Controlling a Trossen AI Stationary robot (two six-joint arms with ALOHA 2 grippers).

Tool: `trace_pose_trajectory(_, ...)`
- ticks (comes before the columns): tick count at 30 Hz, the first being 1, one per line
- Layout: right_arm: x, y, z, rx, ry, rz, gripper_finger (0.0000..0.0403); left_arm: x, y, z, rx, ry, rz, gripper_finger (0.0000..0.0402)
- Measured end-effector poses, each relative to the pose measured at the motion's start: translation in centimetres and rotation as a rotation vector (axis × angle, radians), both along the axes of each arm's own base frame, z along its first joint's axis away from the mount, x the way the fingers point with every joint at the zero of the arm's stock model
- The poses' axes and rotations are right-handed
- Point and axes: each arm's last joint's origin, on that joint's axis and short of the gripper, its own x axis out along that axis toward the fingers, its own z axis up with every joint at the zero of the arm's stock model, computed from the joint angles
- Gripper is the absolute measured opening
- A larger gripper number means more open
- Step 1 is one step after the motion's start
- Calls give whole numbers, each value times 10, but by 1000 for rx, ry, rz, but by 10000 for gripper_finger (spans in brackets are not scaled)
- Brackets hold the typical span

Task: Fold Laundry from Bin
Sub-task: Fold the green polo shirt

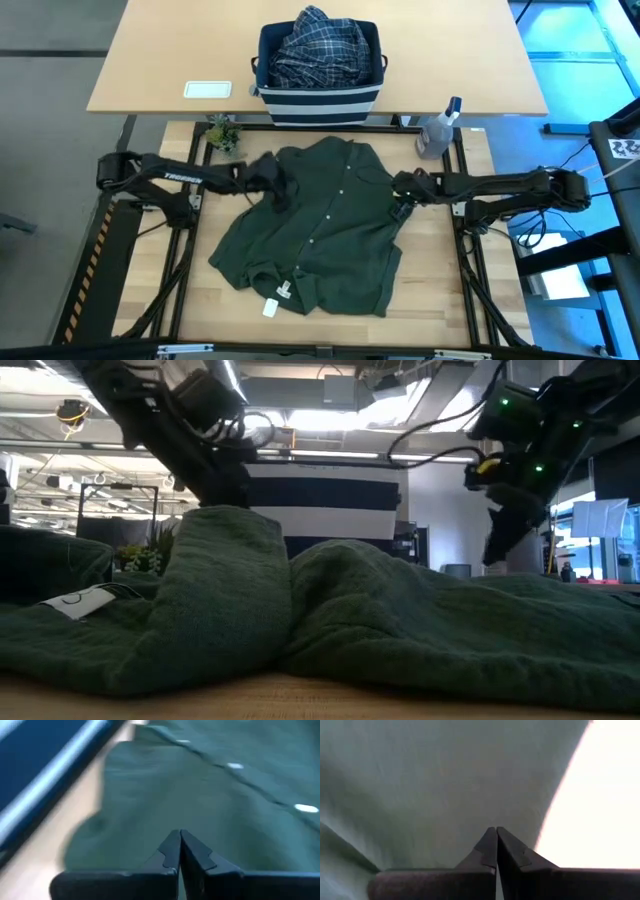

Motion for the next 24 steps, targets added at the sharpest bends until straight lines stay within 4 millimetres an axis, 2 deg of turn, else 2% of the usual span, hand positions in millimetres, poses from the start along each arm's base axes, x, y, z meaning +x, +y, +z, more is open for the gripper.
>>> trace_pose_trajectory(8,-11,19,-5,14,142,58,1,12,-56,-15,-109,16,-132,0)
trace_pose_trajectory(15,-13,40,-7,55,155,120,1,16,-95,-41,-252,106,-268,0)
trace_pose_trajectory(19,-12,50,-7,84,139,144,1,9,-117,-56,-366,232,-390,0)
trace_pose_trajectory(24,-12,54,-6,51,128,152,1,-4,-136,-63,-445,370,-399,0)
